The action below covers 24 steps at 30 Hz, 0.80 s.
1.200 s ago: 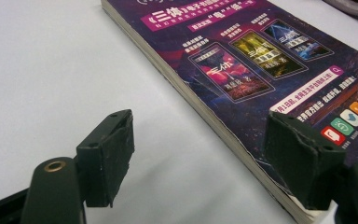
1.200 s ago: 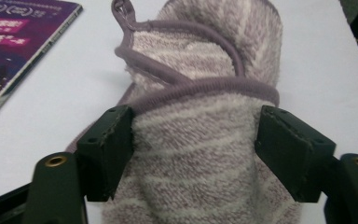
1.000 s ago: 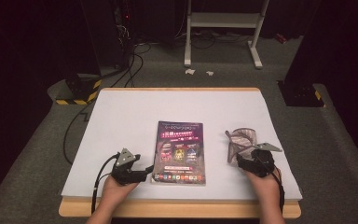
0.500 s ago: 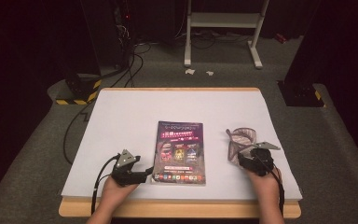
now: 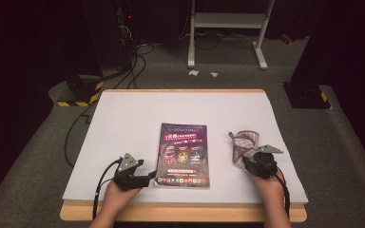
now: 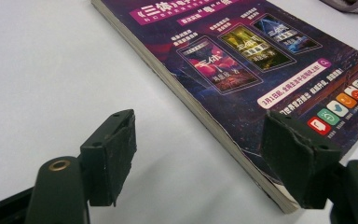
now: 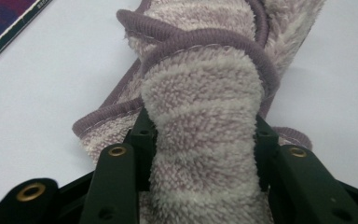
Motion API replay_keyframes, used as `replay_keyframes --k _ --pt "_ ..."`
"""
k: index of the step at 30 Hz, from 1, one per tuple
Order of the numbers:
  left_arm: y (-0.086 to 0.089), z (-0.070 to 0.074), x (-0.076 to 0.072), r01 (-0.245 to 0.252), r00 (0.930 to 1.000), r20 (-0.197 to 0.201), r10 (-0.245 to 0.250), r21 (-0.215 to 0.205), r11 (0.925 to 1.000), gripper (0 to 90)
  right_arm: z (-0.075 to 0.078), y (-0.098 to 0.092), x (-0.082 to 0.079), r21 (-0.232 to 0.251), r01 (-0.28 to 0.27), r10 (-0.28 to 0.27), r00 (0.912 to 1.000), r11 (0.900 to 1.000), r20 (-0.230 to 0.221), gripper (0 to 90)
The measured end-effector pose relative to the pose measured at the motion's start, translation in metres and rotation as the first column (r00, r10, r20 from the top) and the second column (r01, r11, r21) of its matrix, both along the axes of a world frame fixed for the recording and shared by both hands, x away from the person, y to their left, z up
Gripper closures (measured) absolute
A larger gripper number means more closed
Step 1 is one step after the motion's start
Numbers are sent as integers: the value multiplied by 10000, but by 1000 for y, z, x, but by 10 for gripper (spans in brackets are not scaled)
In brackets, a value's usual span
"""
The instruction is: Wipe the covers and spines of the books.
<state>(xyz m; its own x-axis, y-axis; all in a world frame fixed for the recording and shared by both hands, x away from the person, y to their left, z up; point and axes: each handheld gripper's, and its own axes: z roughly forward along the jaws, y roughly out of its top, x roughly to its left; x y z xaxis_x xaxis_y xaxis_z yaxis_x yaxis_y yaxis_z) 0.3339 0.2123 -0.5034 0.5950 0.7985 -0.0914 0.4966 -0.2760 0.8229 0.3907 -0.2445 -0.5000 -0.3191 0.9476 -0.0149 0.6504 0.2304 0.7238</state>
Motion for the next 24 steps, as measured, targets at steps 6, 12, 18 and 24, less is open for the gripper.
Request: replay_keyframes --k 6,12,18,24 --pt "2 0 1 9 10000 11 -9 -14 10000 272 6 -3 -3 308 15 -20 9999 9995 169 580" --pt "1 0 1 66 10000 41 -66 19 10000 285 21 2 -11 677 -323 275 9972 9972 701 578" --pt "3 0 2 49 10000 51 -49 -26 10000 284 41 18 -23 919 -976 843 9866 9910 1394 578" --pt "3 1 2 62 10000 66 -62 -52 10000 285 62 44 -39 1370 -2022 1699 9613 9697 2169 576"
